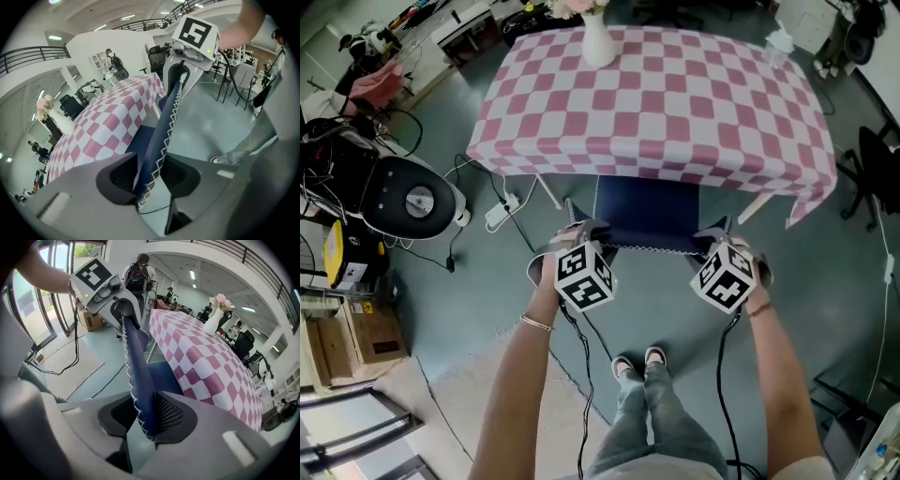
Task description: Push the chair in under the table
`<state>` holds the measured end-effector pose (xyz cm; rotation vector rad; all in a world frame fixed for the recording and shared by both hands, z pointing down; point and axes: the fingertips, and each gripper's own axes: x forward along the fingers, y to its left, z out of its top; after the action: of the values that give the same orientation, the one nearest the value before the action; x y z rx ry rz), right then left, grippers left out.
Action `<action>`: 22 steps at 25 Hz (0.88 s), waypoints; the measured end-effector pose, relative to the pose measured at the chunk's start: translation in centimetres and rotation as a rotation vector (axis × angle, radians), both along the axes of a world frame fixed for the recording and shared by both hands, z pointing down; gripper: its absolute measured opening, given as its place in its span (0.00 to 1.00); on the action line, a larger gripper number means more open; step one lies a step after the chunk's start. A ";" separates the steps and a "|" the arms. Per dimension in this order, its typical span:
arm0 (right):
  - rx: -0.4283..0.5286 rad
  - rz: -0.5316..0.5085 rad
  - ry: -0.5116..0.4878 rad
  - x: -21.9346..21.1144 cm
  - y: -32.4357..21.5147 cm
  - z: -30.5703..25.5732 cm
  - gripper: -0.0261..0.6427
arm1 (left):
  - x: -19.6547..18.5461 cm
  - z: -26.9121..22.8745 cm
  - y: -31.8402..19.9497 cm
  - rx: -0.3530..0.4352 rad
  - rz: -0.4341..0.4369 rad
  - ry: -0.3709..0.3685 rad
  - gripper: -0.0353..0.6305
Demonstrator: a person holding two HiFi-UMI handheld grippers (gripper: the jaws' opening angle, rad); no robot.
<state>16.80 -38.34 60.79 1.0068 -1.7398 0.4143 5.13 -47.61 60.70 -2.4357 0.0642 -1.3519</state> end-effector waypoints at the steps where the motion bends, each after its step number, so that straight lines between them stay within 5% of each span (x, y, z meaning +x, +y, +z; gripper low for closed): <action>1: 0.006 -0.002 0.000 0.3 -0.4 0.0 0.20 | 0.3 0.0 -0.4 0.000 0.001 0.000 0.26; 22: 0.033 0.021 -0.012 1.4 -5.2 0.1 0.20 | 1.7 0.2 -5.6 0.014 -0.031 -0.045 0.27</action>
<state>18.23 -43.51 60.86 1.0496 -1.7535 0.4071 6.82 -53.21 60.85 -2.4009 0.1007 -1.4139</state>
